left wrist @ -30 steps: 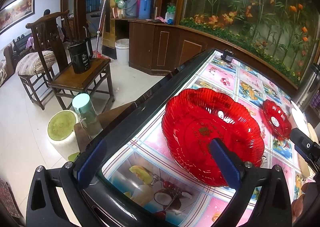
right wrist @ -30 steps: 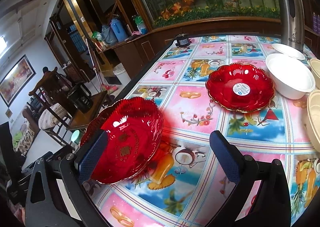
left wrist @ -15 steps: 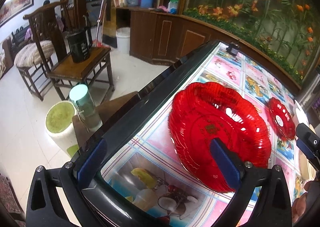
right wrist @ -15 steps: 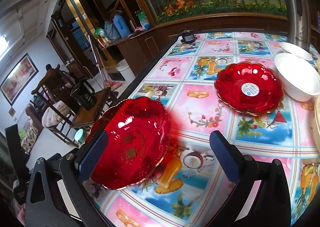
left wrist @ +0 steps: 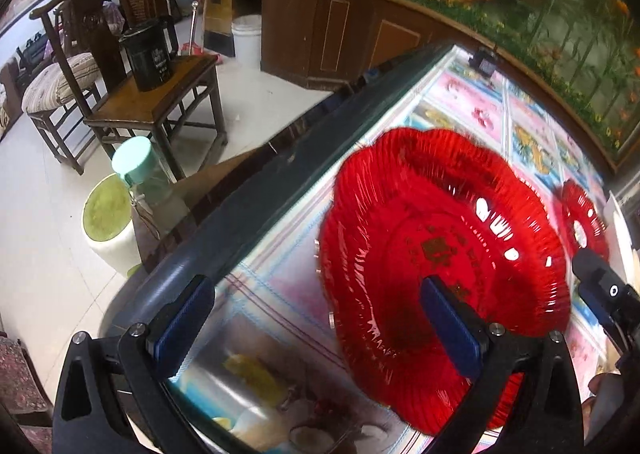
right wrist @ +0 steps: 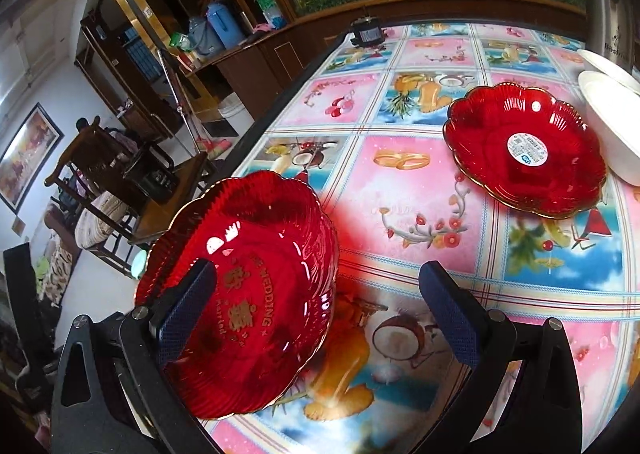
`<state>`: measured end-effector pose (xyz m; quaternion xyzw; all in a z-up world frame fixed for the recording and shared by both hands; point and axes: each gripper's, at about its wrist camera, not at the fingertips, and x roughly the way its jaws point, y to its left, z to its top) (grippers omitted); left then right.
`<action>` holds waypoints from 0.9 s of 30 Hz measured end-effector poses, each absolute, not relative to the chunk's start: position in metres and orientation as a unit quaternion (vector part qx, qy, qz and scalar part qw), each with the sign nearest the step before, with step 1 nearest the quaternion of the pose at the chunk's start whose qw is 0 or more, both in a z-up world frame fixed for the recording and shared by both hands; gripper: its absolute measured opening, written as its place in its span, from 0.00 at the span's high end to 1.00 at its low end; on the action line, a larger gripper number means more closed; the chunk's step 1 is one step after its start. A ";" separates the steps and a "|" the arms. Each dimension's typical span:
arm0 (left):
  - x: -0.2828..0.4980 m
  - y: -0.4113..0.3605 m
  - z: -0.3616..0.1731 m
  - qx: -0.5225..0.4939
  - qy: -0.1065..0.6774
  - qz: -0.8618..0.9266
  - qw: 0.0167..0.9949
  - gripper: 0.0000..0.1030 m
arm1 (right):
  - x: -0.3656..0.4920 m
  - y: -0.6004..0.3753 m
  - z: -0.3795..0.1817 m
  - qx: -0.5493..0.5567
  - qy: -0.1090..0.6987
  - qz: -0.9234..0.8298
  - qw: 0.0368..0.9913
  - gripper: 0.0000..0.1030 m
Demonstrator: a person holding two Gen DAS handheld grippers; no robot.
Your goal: Organize plates and bowls
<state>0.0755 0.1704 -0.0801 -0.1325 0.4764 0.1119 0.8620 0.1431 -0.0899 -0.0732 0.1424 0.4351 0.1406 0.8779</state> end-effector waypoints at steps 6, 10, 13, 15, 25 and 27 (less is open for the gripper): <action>0.078 0.159 -0.085 -0.098 0.475 0.114 0.867 0.19 | 0.152 -0.089 -0.086 0.151 0.453 0.148 0.866 0.07; 0.078 0.157 -0.091 -0.094 0.480 0.106 0.866 0.46 | 0.156 -0.085 -0.095 0.153 0.473 0.153 0.854 0.24; 0.075 0.160 -0.089 -0.103 0.474 0.097 0.869 0.63 | 0.159 -0.086 -0.106 0.166 0.493 0.161 0.839 0.47; 0.075 0.162 -0.089 -0.109 0.473 0.090 0.870 0.74 | 0.160 -0.086 -0.110 0.173 0.497 0.167 0.834 0.67; 0.070 0.158 -0.087 -0.113 0.467 0.074 0.874 0.80 | 0.150 -0.081 -0.108 0.151 0.479 0.166 0.849 0.93; 0.067 0.158 -0.084 -0.113 0.464 0.076 0.875 0.80 | 0.146 -0.080 -0.104 0.135 0.471 0.164 0.856 0.93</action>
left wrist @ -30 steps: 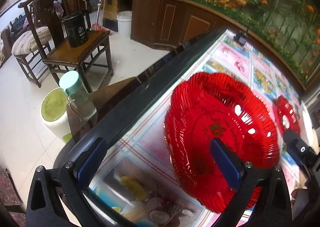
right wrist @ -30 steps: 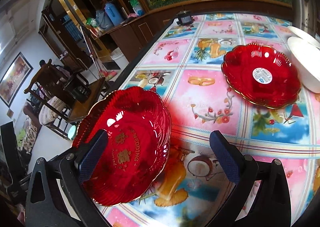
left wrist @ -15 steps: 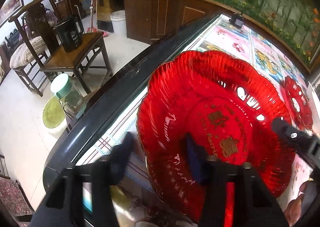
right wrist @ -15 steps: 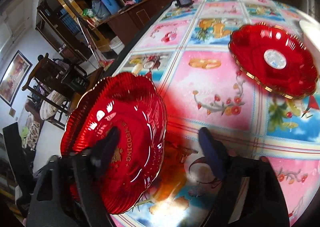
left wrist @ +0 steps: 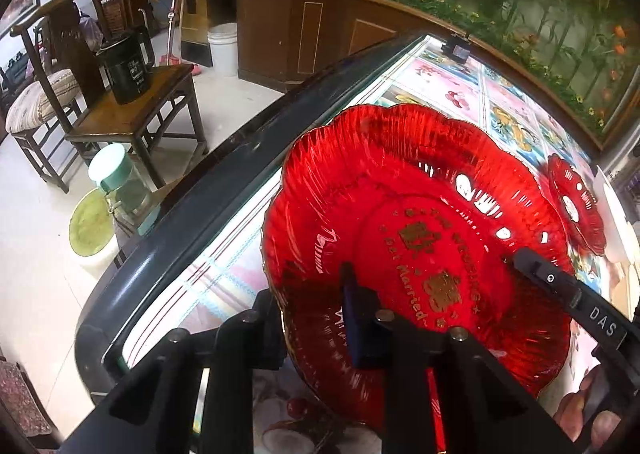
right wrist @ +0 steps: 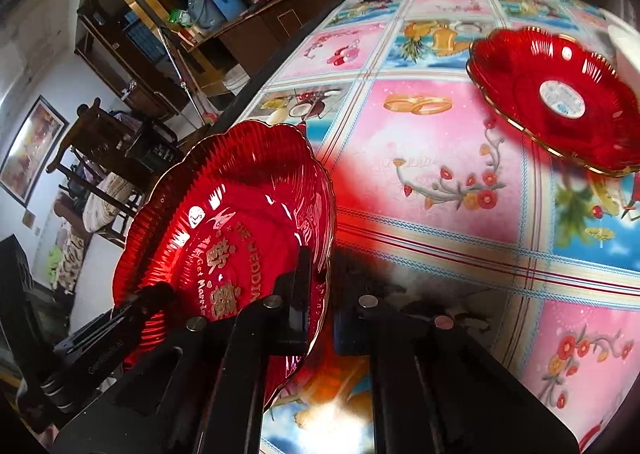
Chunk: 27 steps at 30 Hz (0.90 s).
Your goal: Organize plates and bowls
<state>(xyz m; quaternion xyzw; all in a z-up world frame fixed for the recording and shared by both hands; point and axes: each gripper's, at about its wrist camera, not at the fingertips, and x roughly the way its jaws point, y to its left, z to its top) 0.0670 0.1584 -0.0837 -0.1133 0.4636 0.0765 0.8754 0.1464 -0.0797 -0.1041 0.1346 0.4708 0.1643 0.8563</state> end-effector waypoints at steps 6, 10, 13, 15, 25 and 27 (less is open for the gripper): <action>0.045 0.168 -0.073 -0.104 0.457 0.086 0.879 0.80 | 0.124 -0.068 -0.096 0.123 0.457 0.186 0.861 0.92; 0.039 0.178 -0.079 -0.110 0.467 0.097 0.872 0.80 | 0.118 -0.055 -0.101 0.116 0.468 0.199 0.853 0.92; 0.043 0.181 -0.087 -0.113 0.475 0.107 0.866 0.78 | 0.121 -0.050 -0.110 0.114 0.485 0.205 0.842 0.91; 0.042 0.180 -0.087 -0.112 0.477 0.110 0.865 0.73 | 0.124 -0.053 -0.110 0.128 0.494 0.217 0.832 0.88; -0.012 0.193 -0.035 -0.082 0.372 0.205 0.902 0.26 | 0.103 -0.098 -0.084 0.175 0.444 0.255 0.841 0.83; -0.026 0.191 -0.015 -0.078 0.333 0.220 0.913 0.23 | 0.093 -0.119 -0.073 0.175 0.417 0.242 0.858 0.81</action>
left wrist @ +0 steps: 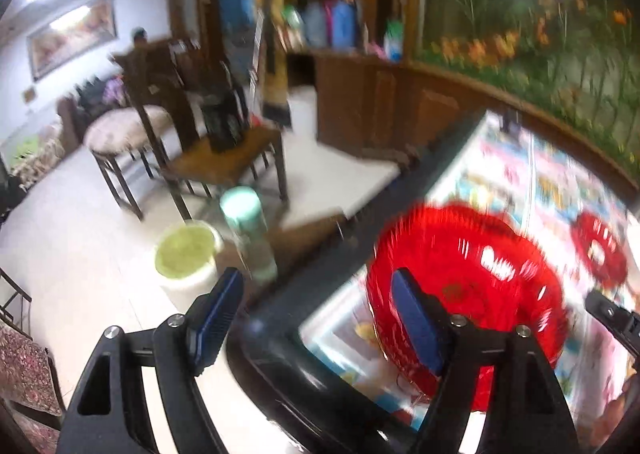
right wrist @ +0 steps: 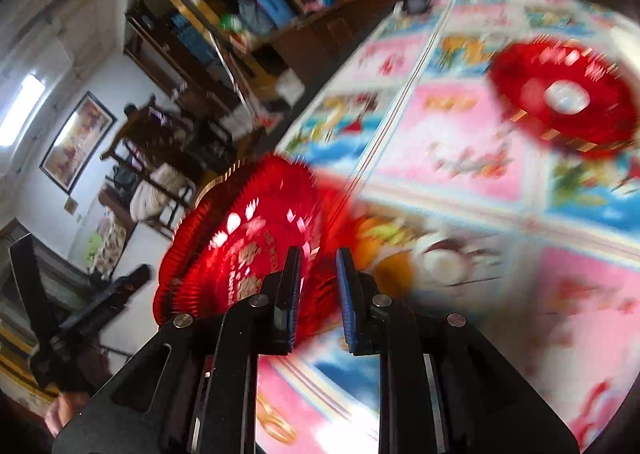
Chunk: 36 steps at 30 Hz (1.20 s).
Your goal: Organize plates and bowls
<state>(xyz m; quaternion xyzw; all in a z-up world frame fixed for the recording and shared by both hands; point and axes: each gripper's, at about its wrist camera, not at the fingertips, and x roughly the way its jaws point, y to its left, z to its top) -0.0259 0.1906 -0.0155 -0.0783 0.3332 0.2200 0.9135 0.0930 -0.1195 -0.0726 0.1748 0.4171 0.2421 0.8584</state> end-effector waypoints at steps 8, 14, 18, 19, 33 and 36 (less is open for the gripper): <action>-0.006 0.107 0.033 -0.104 0.305 0.056 0.945 0.20 | 0.080 -0.238 -0.047 0.251 0.348 0.151 0.890 0.67; 0.083 0.019 0.003 -0.159 0.440 -0.074 0.881 0.20 | 0.098 -0.300 -0.041 0.348 0.345 0.130 0.862 0.63; 0.136 -0.025 -0.026 -0.152 0.494 -0.060 0.854 0.20 | 0.121 -0.321 -0.049 0.401 0.363 0.108 0.834 0.63; 0.144 -0.030 -0.030 -0.157 0.503 -0.059 0.848 0.20 | 0.127 -0.323 -0.051 0.404 0.368 0.100 0.832 0.63; 0.223 -0.053 -0.084 -0.201 0.579 -0.067 0.787 0.20 | 0.192 -0.333 -0.092 0.407 0.460 0.029 0.789 0.63; 0.229 -0.054 -0.089 -0.203 0.579 -0.069 0.787 0.21 | 0.197 -0.331 -0.099 0.408 0.465 0.017 0.786 0.63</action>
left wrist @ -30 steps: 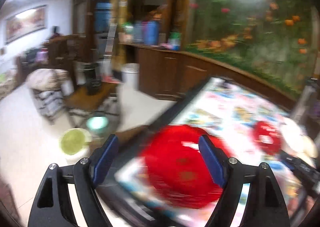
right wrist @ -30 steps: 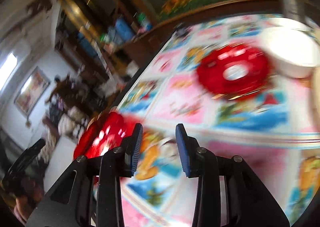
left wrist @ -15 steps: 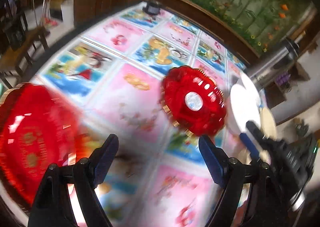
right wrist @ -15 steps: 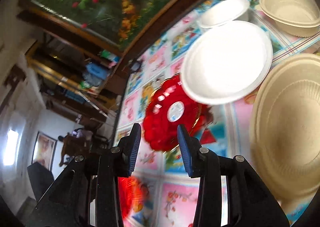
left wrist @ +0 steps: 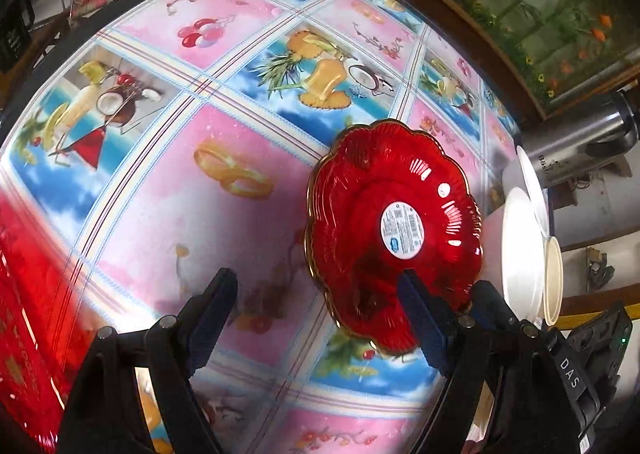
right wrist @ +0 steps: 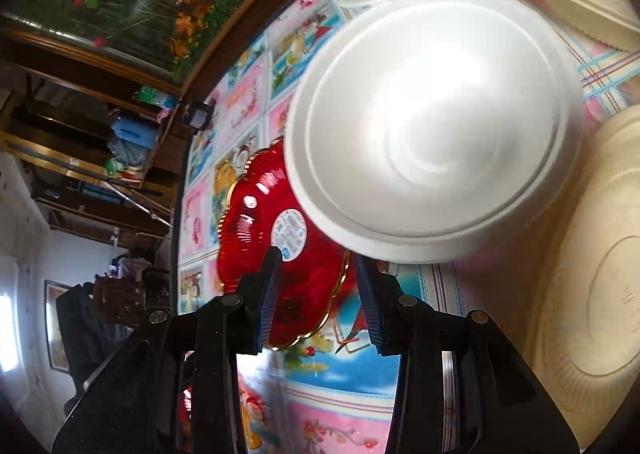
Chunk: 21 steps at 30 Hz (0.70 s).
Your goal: Organize plates and bowls
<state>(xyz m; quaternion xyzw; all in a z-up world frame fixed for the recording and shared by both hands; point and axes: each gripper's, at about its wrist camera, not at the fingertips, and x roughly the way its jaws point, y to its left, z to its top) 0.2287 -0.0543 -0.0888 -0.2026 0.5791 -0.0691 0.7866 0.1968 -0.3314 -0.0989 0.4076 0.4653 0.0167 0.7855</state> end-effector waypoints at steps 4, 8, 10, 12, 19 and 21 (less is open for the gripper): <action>0.235 -0.057 -0.093 -0.214 0.576 -0.082 0.785 0.24 | 0.198 -0.328 -0.109 0.414 0.474 0.015 0.777 0.63; 0.239 -0.062 -0.095 -0.213 0.565 -0.095 0.791 0.58 | 0.199 -0.329 -0.115 0.423 0.466 0.012 0.777 0.63; 0.240 -0.065 -0.099 -0.210 0.568 -0.103 0.789 0.70 | 0.200 -0.327 -0.115 0.414 0.461 0.012 0.785 0.63; 0.239 -0.063 -0.100 -0.209 0.562 -0.103 0.793 0.79 | 0.199 -0.325 -0.115 0.408 0.459 0.010 0.789 0.72; 0.227 -0.052 -0.096 -0.198 0.547 -0.099 0.808 0.90 | 0.195 -0.327 -0.121 0.407 0.449 0.012 0.795 0.91; 0.220 -0.050 -0.093 -0.189 0.538 -0.098 0.816 0.89 | 0.193 -0.322 -0.117 0.392 0.446 0.013 0.804 0.91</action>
